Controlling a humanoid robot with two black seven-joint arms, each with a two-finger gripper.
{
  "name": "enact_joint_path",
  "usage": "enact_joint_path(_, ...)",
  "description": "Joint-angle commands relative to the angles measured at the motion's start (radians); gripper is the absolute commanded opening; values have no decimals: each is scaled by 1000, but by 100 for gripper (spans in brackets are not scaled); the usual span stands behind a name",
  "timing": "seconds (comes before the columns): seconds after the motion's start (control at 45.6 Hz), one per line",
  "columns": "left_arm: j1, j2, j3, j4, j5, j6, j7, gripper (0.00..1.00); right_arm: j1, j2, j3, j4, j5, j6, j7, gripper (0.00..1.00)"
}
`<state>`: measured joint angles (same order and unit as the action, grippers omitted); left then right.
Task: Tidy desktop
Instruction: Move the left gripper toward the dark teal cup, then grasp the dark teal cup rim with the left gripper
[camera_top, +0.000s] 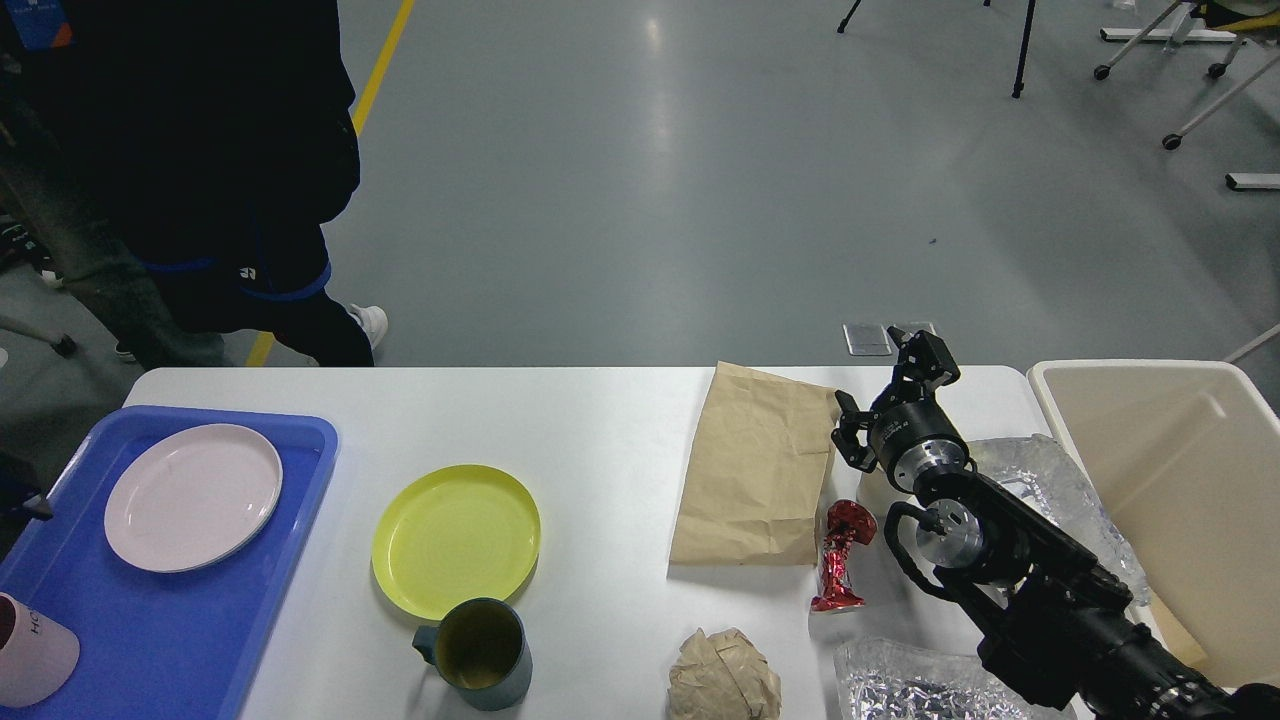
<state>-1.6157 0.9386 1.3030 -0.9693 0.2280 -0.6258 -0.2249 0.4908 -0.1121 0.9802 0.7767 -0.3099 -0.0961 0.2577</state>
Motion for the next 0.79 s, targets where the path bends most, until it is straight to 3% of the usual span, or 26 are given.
enact_joint_path(0.0, -84, -41, 1, -80, -3, 6, 13, 81, 0, 0, 0, -1, 0, -1, 0, 100)
enact_joint_path(0.175, -246, -129, 1, -274, -9, 37, 84, 80, 0, 0, 0, -1, 0, -1, 0, 100)
enact_joint_path(0.46, -369, -310, 4, -597, -9, 256, 170, 78, 2, 0, 0, -1, 0, -1, 0, 100)
enact_joint_path(0.767, -297, -422, 2, -674, -12, 319, 174, 73, 2, 0, 0, -1, 0, 1, 0, 100)
